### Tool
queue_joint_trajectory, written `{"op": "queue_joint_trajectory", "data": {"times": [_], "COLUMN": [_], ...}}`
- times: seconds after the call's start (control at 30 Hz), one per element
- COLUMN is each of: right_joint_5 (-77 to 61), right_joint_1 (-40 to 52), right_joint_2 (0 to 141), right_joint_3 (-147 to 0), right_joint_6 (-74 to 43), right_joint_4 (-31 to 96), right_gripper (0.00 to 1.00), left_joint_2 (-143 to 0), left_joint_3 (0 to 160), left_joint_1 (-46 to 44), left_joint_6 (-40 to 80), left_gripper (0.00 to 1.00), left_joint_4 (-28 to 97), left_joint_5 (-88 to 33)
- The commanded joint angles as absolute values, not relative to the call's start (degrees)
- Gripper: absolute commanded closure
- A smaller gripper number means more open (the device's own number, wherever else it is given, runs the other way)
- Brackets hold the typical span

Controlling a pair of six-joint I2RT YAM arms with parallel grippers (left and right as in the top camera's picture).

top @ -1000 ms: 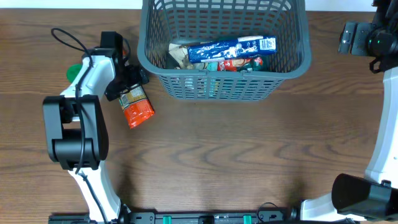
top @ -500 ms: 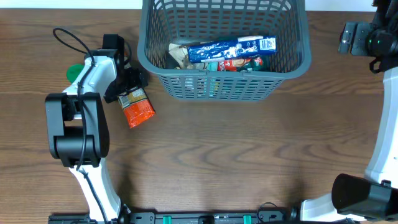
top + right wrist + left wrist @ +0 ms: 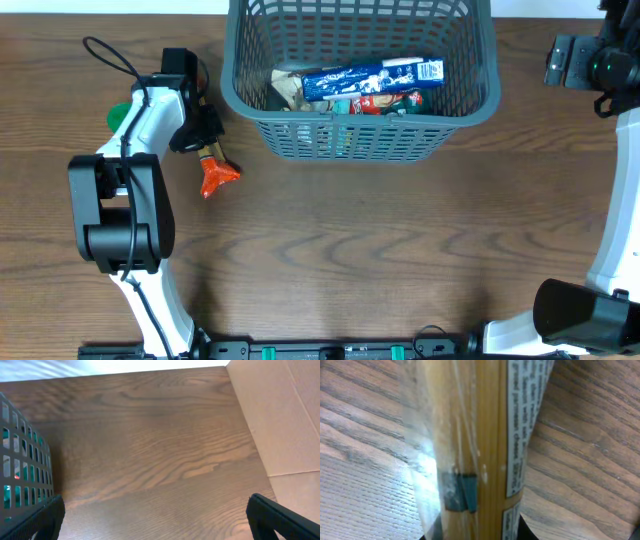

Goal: Pack container
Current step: 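Lift the spaghetti packet with the left gripper and carry it into the basket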

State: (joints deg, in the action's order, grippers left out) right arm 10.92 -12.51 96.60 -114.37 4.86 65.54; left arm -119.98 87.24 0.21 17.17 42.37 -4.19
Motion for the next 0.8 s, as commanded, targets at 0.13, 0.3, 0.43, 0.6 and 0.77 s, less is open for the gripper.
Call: {"op": "queue_joint_trajectory", "data": {"times": [0.13, 0.3, 0.43, 0.6, 0.77], "right_joint_5": [10.92, 10.92, 10.92, 10.92, 10.9], "right_joint_1": [-12.67, -12.67, -12.67, -12.67, -12.67], "right_joint_2": [96.12, 96.12, 96.12, 96.12, 96.12], "right_joint_3": [-115.02, -115.02, -115.02, -115.02, -115.02], "right_joint_6": [5.41, 5.41, 5.41, 5.39, 5.41], "right_joint_4": [65.6, 65.58, 65.58, 65.58, 65.58], "right_gripper": [0.01, 0.01, 0.01, 0.01, 0.01], "left_joint_2": [-119.09, -112.22, -104.12, -93.8, -86.67], "left_joint_3": [86.78, 88.4, 89.47, 91.24, 94.56], "left_joint_1": [0.19, 0.19, 0.19, 0.19, 0.19], "left_joint_6": [14.57, 13.1, 13.08, 9.06, 4.14], "left_gripper": [0.94, 0.94, 0.94, 0.94, 0.94], "left_joint_4": [42.96, 42.89, 42.57, 41.89, 41.71], "left_joint_5": [-4.01, -3.31, 0.82, 3.95, 2.66]}}
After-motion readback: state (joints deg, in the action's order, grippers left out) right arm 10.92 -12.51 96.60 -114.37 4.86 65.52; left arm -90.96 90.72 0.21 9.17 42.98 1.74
